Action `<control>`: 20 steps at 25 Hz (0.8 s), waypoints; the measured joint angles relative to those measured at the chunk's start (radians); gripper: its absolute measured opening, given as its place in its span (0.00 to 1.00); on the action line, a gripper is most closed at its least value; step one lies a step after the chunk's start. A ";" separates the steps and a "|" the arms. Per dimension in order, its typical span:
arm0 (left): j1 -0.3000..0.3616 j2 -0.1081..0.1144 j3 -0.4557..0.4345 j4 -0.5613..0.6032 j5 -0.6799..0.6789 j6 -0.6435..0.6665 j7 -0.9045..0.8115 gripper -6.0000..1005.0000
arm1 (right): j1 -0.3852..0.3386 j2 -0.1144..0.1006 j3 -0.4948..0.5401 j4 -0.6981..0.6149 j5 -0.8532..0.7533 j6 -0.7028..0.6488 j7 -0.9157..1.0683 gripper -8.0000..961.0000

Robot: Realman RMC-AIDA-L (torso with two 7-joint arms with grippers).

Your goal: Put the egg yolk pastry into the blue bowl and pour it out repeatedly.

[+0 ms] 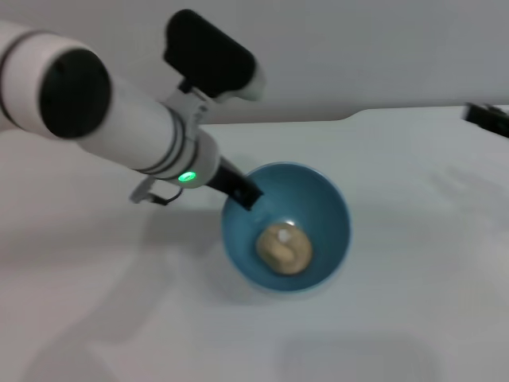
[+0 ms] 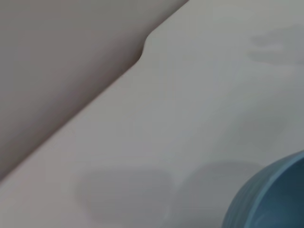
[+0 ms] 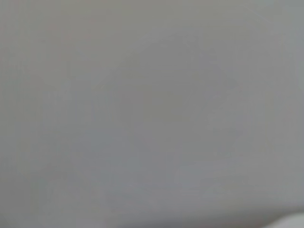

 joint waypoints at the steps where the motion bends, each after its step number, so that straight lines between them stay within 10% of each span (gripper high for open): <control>1: -0.003 0.000 0.032 -0.007 0.014 0.027 -0.014 0.02 | -0.012 -0.001 0.029 0.023 -0.003 0.001 -0.013 0.49; 12: 0.080 -0.001 0.272 -0.191 0.317 0.336 -0.210 0.02 | -0.092 -0.005 0.131 0.191 -0.008 0.045 -0.125 0.49; 20: 0.282 -0.011 0.334 -0.147 0.319 0.972 0.028 0.02 | -0.089 -0.005 0.114 0.223 -0.010 0.047 -0.128 0.49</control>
